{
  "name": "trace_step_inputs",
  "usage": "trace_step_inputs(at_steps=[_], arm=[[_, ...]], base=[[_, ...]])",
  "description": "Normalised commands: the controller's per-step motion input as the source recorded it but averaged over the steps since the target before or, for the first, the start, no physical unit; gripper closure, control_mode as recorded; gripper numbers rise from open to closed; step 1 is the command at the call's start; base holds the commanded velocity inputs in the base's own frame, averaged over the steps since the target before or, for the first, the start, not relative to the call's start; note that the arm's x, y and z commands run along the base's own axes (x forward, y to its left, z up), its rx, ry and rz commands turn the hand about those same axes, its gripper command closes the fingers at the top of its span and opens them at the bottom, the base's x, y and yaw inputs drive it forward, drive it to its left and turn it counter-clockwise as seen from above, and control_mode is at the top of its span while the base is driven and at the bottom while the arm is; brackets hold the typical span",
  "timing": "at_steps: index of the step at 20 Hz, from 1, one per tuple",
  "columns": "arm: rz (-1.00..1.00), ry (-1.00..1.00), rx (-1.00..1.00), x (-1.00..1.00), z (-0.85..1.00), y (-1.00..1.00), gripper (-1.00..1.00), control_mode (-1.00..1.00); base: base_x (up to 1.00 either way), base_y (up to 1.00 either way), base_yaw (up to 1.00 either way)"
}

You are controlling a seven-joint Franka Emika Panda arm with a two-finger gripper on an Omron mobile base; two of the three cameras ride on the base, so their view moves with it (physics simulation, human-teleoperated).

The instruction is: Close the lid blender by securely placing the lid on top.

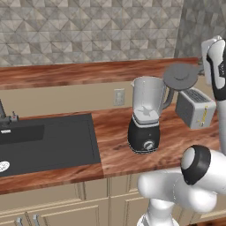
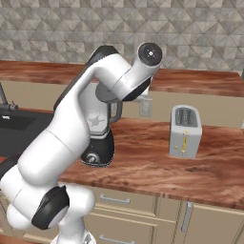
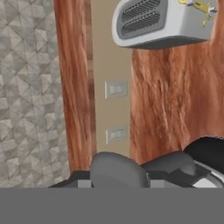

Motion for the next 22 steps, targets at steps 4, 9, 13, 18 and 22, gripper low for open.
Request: trace_step_inputs(at_steps=[4, 9, 13, 18, 22], arm=[[0.13, 0.0, 0.0, 0.27, 0.54, 0.29, 1.0, -1.0], [0.12, 0.02, 0.02, 0.36, 0.24, 0.33, 1.0, -1.0], [0.04, 0.12, 0.0, 0.37, -0.03, 0.54, 1.0, -1.0], [0.0, 0.13, 0.0, 0.25, -0.27, 0.66, 1.0, -1.0], [0.0, 0.07, 0.0, 0.18, -0.25, 0.54, 1.0, -1.0]], base=[[0.0, 0.0, 0.0], [0.0, 0.0, 0.0], [0.0, 0.0, 0.0], [0.0, 0.0, 0.0], [0.0, 0.0, 0.0]])
